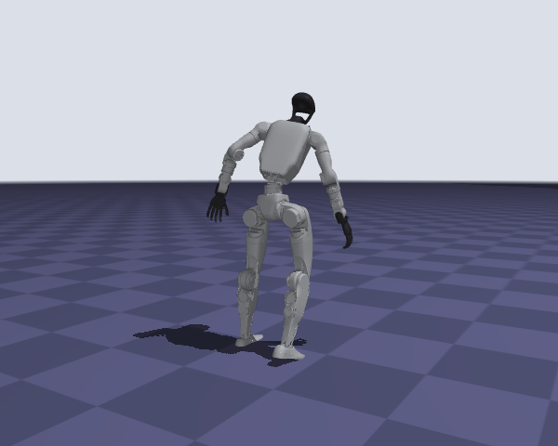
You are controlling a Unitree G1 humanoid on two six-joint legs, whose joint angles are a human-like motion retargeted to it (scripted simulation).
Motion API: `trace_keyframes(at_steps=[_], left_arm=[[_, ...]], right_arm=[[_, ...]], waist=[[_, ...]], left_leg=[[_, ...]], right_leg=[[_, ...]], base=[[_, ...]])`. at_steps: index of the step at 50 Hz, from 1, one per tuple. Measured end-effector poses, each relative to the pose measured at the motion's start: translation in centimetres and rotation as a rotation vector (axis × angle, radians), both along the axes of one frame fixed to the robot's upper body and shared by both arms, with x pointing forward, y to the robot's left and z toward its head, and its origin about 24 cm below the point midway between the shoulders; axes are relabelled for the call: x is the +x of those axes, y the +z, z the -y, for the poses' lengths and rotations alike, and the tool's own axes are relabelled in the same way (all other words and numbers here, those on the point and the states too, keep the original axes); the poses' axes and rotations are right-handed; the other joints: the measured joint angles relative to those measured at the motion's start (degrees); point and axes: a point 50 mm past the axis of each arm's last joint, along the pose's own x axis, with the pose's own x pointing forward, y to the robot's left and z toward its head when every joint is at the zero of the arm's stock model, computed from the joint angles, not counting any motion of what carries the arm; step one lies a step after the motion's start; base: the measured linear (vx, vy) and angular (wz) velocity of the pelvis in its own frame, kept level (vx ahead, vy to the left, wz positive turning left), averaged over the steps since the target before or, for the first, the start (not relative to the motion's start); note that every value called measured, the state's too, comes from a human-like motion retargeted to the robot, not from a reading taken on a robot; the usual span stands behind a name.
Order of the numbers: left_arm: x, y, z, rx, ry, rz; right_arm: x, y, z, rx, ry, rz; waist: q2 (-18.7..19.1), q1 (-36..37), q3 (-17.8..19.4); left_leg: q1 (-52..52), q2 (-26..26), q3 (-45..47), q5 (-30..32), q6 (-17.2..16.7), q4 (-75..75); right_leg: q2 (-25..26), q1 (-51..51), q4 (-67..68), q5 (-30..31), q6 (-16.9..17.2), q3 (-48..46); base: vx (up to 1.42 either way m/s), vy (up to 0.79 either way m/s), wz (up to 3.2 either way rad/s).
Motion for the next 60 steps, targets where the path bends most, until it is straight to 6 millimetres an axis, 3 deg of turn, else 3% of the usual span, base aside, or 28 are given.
trace_keyframes(at_steps=[3, 8, 11, 16, 18, 20, 24, 29, 35, 40, 47, 51, 53, 57, 60], left_arm=[[5.0, 2.8, -1.5, 0.015, 0.175, 0.283], [11.5, 8.3, -1.6, -0.234, 0.494, 0.711], [13.0, 10.5, -1.4, -0.356, 0.503, 0.811], [13.7, 11.7, -0.6, -0.343, 0.336, 0.815], [13.4, 10.8, 0.3, -0.312, 0.254, 0.761], [11.7, 9.2, 0.9, -0.289, 0.212, 0.673], [6.1, 4.7, 2.6, -0.306, 0.232, 0.436], [-0.5, 0.5, 5.1, -0.351, 0.169, 0.111], [-5.7, -1.6, 6.7, -0.364, 0.012, -0.168], [-8.2, -2.4, 7.0, -0.345, 0.114, -0.221], [-9.5, -2.7, 5.8, -0.281, 0.198, -0.242], [-8.9, -2.7, 4.9, -0.241, 0.214, -0.228], [-7.9, -2.7, 4.6, -0.228, 0.216, -0.202], [-4.4, -2.2, 4.2, -0.203, 0.184, -0.100], [-0.5, -0.9, 3.6, -0.178, 0.172, 0.061]], right_arm=[[-0.3, 0.2, 0.4, -0.034, 0.002, -0.007], [-0.2, 1.0, 1.7, -0.086, -0.030, -0.025], [-0.6, 1.1, 2.3, -0.085, -0.052, -0.040], [-2.0, 1.4, 3.8, -0.106, -0.122, -0.035], [-3.1, 1.9, 5.2, -0.139, -0.167, -0.037], [-4.4, 1.9, 6.0, -0.168, -0.198, -0.059], [-5.2, 2.6, 7.2, -0.217, -0.216, -0.084], [-4.1, 3.0, 7.0, -0.211, -0.192, -0.058], [-3.4, 3.0, 6.6, -0.189, -0.166, -0.043], [-2.8, 3.2, 6.6, -0.185, -0.183, -0.023], [-2.5, 2.6, 5.8, -0.160, -0.167, -0.028], [-2.3, 1.4, 4.2, -0.113, -0.142, -0.039], [-2.0, 0.9, 3.4, -0.086, -0.124, -0.038], [-1.8, 0.4, 2.5, -0.048, -0.095, -0.025], [-2.4, 0.3, 2.8, -0.057, -0.105, -0.031]], waist=[[0.5, -1.8, -0.2], [0.2, -3.7, 2.2], [0.7, -4.9, 3.5], [4.6, -4.5, 2.7], [6.5, -5.1, 1.7], [8.4, -5.3, 0.4], [11.1, -5.3, -1.6], [11.2, -2.7, -2.8], [11.0, 1.8, -2.4], [10.3, 5.0, -1.2], [7.9, 7.8, -0.8], [5.4, 8.1, -0.8], [4.8, 7.5, -0.8], [7.0, 4.3, -0.6], [8.6, 1.8, -1.4]], left_leg=[[0.6, -0.2, -0.9, -1.0, 0.7, 0.0], [4.0, -3.7, -1.1, -3.9, 1.5, 0.4], [6.9, -4.9, -1.8, -6.6, 1.1, 1.3], [9.7, -2.9, -3.8, -10.8, -1.4, 2.7], [9.7, -4.0, -6.3, -11.7, -1.2, 4.2], [10.1, -5.0, -8.0, -11.6, -0.8, 5.7], [9.5, -6.2, -6.7, -9.6, -0.6, 7.0], [7.1, -6.7, -2.9, -8.4, -1.2, 3.6], [2.3, -7.9, -3.5, -3.5, -1.1, 0.0], [-4.4, -9.4, -1.8, 1.2, -0.9, 0.0], [-8.9, -9.4, 3.8, -0.1, -0.4, 0.0], [-6.0, -8.2, 3.3, 2.3, 0.6, 0.0], [-3.8, -6.8, 3.7, 1.7, 0.3, 0.0], [0.4, -2.8, 2.5, -0.3, -0.7, 0.0], [1.3, -1.2, 0.8, -1.2, -0.7, 0.0]], right_leg=[[-0.5, -4.1, -3.4, 1.8, 1.6, -3.5], [-3.8, -6.6, -20.4, 11.2, 7.9, -5.2], [-5.0, -7.4, -28.6, 17.5, 12.8, -4.9], [-4.4, -7.8, -31.8, 17.6, 13.5, -10.1], [-6.5, -6.5, -31.8, 20.6, 13.5, -12.4], [-8.1, -4.7, -31.5, 21.7, 13.5, -13.2], [-9.4, -1.7, -31.5, 18.7, 13.5, -13.7], [-8.3, 0.0, -31.6, 16.5, 13.5, -13.2], [-7.9, 2.7, -29.7, 12.9, 13.5, -12.6], [-8.1, 5.5, -29.2, 10.6, 13.5, -12.4], [-7.3, 9.5, -26.6, 6.0, 13.5, -11.9], [-6.3, 11.6, -24.1, 4.0, 12.8, -10.3], [-5.4, 11.7, -21.1, 4.4, 10.1, -9.8], [-2.6, 5.5, -4.8, 4.8, 1.6, -7.4], [-1.9, -2.1, 4.5, 2.8, 1.2, -7.4]], base=[[0.36, 0.04, 0.34], [0.39, -0.01, 0.16], [0.47, -0.13, 0.28], [0.53, -0.28, 0.38], [0.57, -0.10, 1.02], [0.58, -0.04, 0.80], [0.50, -0.09, 0.32], [0.40, -0.21, -0.20], [0.36, -0.09, -0.17], [0.34, 0.00, -0.13], [0.40, 0.04, -0.17], [0.46, 0.10, -0.37], [0.45, 0.10, -0.31], [0.42, 0.11, 0.07], [0.38, 0.07, 0.48]])
